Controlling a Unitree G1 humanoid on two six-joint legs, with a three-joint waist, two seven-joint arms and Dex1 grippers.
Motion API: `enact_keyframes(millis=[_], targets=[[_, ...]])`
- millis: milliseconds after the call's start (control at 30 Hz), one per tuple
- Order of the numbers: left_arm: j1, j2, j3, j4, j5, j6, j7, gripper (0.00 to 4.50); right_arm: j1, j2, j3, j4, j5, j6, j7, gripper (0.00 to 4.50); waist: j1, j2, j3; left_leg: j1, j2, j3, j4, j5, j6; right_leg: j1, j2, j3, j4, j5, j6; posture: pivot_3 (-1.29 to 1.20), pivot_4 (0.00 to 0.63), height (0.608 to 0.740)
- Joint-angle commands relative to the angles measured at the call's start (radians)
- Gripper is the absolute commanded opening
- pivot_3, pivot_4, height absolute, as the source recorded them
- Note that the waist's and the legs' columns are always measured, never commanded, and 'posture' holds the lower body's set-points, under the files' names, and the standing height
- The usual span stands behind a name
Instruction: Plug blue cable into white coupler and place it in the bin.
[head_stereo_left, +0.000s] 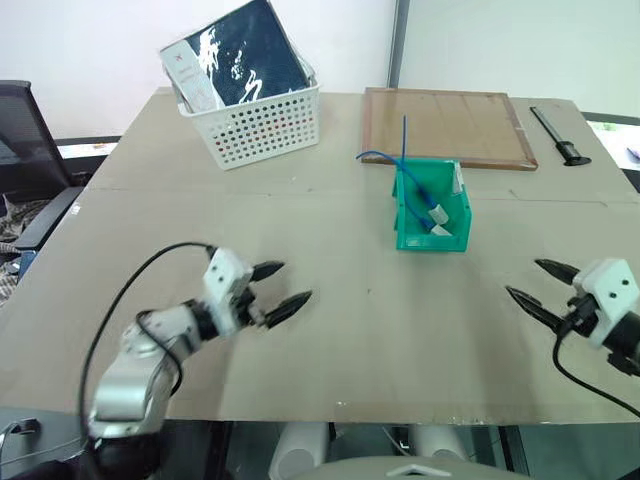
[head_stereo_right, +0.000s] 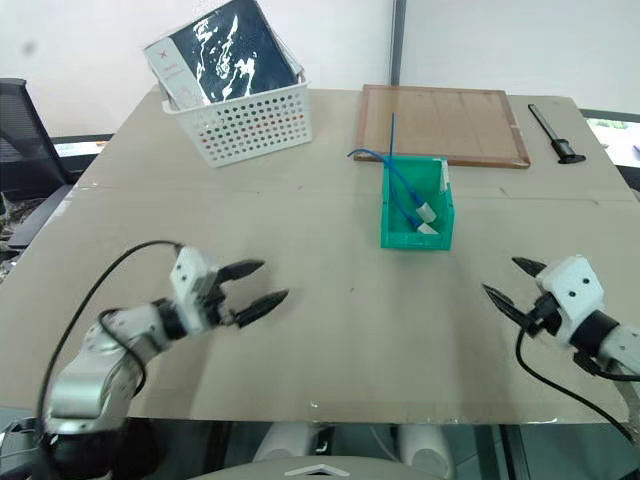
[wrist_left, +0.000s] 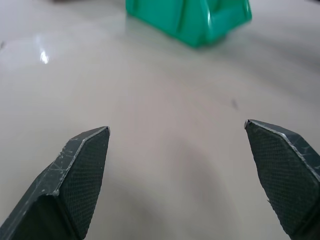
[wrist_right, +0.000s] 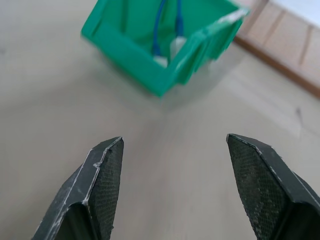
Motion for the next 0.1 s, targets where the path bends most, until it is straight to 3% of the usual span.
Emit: enact_keyframes(millis=[33,100], targets=[[0.053,0.0,0.047,-0.06,-0.048,-0.028,0.007,4.43,0.023,-0.039,-0.064,0.051,-0.011,-0.063,0.061,3.18,0.002,0.0,0.0,0.0,0.0,0.001,0.0,0.0,0.0,0.0,0.0,0.0,0.0,0.0,0.0,0.0,0.15,0.738],[0.079,-0.004,0.041,-0.058,-0.047,-0.041,0.007,4.43,0.031,-0.047,-0.063,0.077,-0.018,-0.081,0.078,3.18,0.002,0.0,0.0,0.0,0.0,0.003,0.001,0.0,0.0,0.0,0.0,0.0,0.0,-0.001,0.002,0.0,0.15,0.738]])
